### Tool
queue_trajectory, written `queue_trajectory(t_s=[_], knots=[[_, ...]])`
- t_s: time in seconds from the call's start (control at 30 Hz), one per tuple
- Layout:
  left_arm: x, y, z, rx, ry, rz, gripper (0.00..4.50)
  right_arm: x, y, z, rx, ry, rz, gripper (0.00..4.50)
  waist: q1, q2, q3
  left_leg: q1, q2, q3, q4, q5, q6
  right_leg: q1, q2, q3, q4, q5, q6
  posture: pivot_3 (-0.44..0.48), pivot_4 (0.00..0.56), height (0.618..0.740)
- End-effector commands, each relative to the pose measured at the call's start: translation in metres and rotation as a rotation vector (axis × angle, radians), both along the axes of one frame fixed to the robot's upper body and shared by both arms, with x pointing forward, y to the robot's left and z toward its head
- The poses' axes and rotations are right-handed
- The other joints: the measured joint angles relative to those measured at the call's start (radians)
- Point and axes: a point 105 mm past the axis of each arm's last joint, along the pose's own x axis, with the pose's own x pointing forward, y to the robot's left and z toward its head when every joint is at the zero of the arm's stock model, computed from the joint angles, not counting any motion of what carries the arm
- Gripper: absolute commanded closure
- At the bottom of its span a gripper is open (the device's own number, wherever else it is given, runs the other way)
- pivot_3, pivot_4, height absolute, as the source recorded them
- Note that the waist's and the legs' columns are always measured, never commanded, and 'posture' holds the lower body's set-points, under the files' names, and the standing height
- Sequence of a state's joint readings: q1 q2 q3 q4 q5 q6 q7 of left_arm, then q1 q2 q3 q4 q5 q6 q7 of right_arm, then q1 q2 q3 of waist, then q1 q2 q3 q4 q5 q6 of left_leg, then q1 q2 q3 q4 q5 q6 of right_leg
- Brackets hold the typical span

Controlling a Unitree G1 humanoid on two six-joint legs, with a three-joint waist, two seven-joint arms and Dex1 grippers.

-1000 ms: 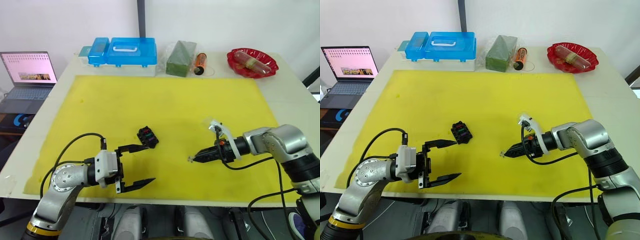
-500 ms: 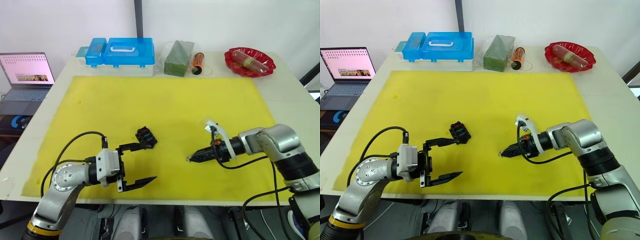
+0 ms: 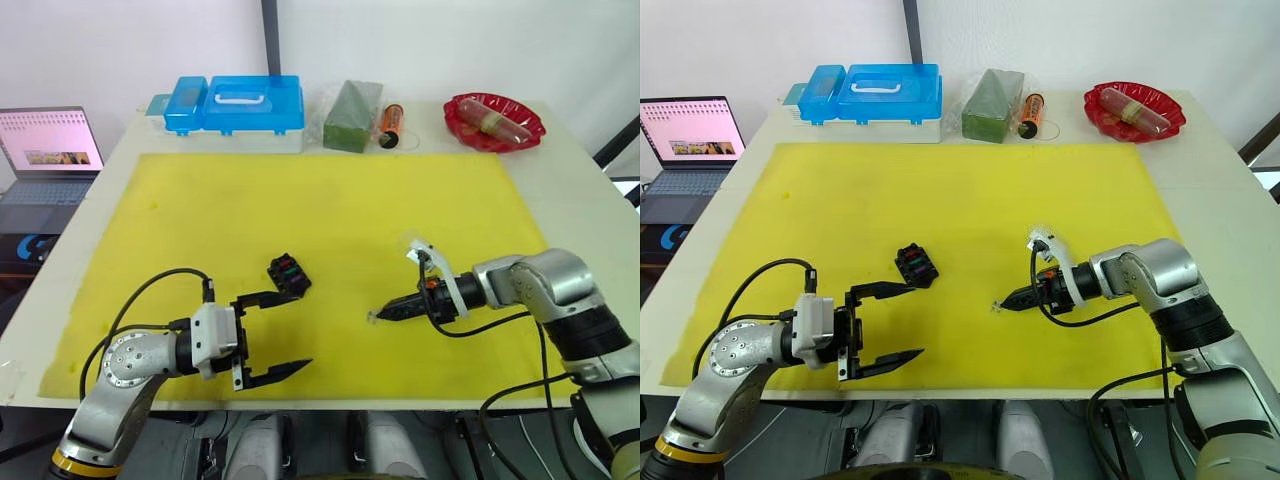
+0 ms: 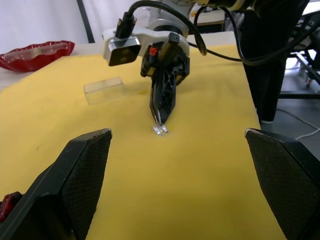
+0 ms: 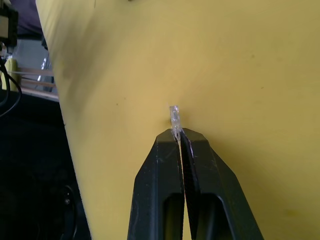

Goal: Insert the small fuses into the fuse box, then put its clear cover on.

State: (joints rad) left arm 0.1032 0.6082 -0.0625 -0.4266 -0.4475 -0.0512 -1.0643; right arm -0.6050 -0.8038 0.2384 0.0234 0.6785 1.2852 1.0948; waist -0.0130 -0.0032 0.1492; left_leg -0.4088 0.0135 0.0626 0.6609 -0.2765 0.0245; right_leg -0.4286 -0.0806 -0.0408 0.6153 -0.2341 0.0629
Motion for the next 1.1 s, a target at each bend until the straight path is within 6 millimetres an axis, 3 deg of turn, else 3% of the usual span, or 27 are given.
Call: queue_trajectory(t_s=[0.03, 0.2, 0.37, 0.53, 0.77, 0.93, 1.1], knots=[[0.001, 0.005, 0.005, -0.008, -0.031, 0.018, 0.0, -0.002, 0.001, 0.029, 0.018, -0.104, 0.043, 4.47, 0.002, 0.001, 0.0, 0.0, 0.0, 0.0, 0.0, 0.0, 0.0, 0.0, 0.0, 0.0, 0.0, 0.0, 0.0, 0.0, 0.15, 0.74], [0.001, 0.02, 0.008, -0.032, -0.006, 0.123, 0.0, -0.013, 0.02, 0.071, 0.031, -0.298, 0.153, 4.47, -0.005, 0.003, 0.002, 0.0, 0.0, 0.0, 0.0, -0.001, -0.002, -0.001, 0.0, 0.0, 0.0, 0.0, 0.0, 0.0, 0.15, 0.74], [0.016, 0.04, 0.015, -0.113, 0.018, 0.344, 0.0, -0.006, 0.035, 0.093, 0.002, -0.505, 0.155, 4.47, 0.002, 0.003, 0.002, 0.0, 0.0, 0.0, -0.001, -0.001, -0.002, -0.001, 0.0, -0.001, 0.0, 0.0, 0.0, 0.0, 0.15, 0.74], [0.034, 0.051, 0.015, -0.138, 0.015, 0.472, 0.0, 0.004, 0.041, 0.097, -0.049, -0.654, 0.149, 4.47, 0.002, 0.002, 0.002, 0.0, -0.002, 0.0, 0.0, -0.001, -0.002, 0.0, -0.003, -0.001, -0.001, 0.0, 0.0, 0.0, 0.15, 0.74], [0.049, 0.051, 0.015, -0.143, 0.02, 0.499, 0.0, 0.021, 0.061, 0.101, -0.11, -0.811, 0.333, 4.47, -0.003, 0.003, 0.002, 0.0, -0.002, 0.001, 0.0, -0.001, -0.002, -0.001, -0.002, -0.001, 0.0, 0.0, 0.0, 0.0, 0.15, 0.74], [0.062, 0.05, 0.007, -0.147, 0.055, 0.514, 0.0, 0.044, 0.11, 0.103, -0.092, -0.932, 0.491, 4.47, -0.007, 0.003, 0.002, 0.0, -0.002, 0.002, 0.0, -0.001, -0.002, -0.001, -0.002, -0.001, 0.001, 0.0, 0.0, 0.0, 0.15, 0.74], [0.064, 0.044, 0.001, -0.148, 0.063, 0.498, 0.0, 0.057, 0.136, 0.091, -0.115, -0.965, 0.618, 4.47, 0.0, 0.002, 0.002, 0.0, -0.002, 0.001, 0.0, -0.001, -0.002, -0.001, -0.002, -0.003, 0.003, 0.001, 0.001, 0.0, 0.15, 0.74]])
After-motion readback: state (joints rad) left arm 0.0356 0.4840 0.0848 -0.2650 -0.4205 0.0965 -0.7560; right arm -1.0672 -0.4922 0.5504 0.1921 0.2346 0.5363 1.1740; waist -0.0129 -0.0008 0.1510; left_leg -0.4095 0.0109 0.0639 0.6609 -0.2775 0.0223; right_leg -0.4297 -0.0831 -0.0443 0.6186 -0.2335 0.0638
